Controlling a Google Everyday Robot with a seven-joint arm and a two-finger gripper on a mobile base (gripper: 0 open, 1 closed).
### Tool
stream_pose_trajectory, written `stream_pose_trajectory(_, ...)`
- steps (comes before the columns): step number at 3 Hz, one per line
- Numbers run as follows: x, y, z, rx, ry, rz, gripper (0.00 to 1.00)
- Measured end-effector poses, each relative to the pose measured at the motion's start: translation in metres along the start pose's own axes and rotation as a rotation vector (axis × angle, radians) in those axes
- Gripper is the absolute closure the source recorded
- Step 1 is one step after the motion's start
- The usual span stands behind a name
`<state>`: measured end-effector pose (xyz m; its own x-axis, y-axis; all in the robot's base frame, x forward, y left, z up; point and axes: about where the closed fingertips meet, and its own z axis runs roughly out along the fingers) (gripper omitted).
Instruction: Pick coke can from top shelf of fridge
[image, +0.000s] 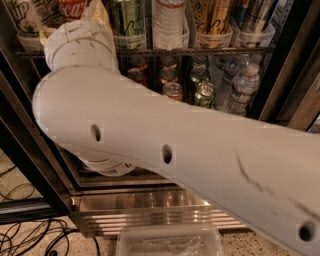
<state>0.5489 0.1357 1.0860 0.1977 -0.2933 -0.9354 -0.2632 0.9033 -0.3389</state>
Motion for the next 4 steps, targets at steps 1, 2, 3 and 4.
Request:
stream_pose_trajectory(1, 0.006, -0.001, 0.007, 0.014, 0.024, 0.000, 0.30)
stream_pose_trajectory(2, 0.016, 0.009, 0.023, 0.001, 0.048, 0.012, 0.32)
stream_pose_trajectory(3, 0.016, 0.013, 0.033, -0.002, 0.042, 0.015, 0.32)
stream_pose_trajectory(4, 0.011, 0.006, 0.043, 0.026, 0.019, 0.017, 0.31)
